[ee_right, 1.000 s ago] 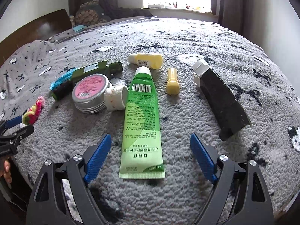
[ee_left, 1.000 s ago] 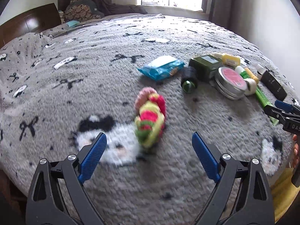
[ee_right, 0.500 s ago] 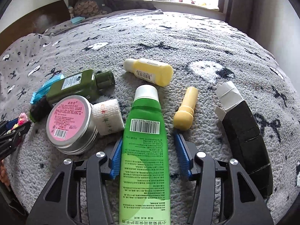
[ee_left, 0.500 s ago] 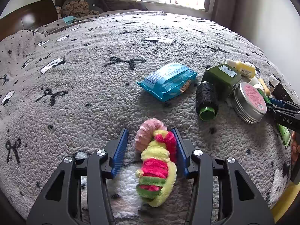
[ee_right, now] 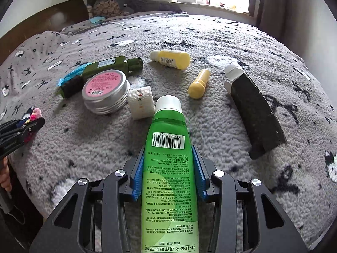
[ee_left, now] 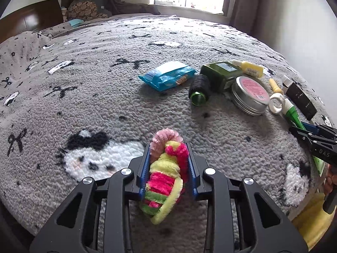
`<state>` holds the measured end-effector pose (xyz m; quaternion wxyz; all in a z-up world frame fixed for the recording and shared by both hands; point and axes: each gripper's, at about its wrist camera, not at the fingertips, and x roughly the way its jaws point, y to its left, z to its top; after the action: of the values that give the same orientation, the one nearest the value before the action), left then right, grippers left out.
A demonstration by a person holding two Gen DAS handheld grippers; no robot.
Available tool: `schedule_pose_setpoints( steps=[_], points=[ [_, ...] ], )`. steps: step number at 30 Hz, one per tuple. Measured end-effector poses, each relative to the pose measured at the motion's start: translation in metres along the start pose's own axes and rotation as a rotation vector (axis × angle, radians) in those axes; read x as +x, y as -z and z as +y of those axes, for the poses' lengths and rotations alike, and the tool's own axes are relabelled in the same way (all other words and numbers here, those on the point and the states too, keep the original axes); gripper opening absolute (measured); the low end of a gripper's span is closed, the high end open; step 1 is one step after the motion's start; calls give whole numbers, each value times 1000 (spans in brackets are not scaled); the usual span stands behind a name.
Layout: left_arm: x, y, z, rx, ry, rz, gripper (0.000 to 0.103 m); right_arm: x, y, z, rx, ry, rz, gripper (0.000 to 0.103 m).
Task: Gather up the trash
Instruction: 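Grasp the fuzzy pink-yellow toy with the left gripper while the right gripper grasps the green tube, then lower the toy and green tube into the bin and open both grippers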
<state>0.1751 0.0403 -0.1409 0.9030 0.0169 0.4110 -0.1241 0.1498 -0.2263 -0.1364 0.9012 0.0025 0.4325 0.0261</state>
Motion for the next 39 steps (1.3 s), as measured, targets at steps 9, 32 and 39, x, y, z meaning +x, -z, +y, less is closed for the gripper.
schedule_pose_setpoints(
  steps=[9,32,39],
  points=[
    [-29,38,-46,55,78,7,28,-42,45,1,15,-38,-17,42],
    [-89,125,-105,131,142,19,28,-117,134,16,-5,-173,-46,42],
    [-73,164,-99,109,154,115,28,-103,163,34,-29,-218,47,41]
  ],
)
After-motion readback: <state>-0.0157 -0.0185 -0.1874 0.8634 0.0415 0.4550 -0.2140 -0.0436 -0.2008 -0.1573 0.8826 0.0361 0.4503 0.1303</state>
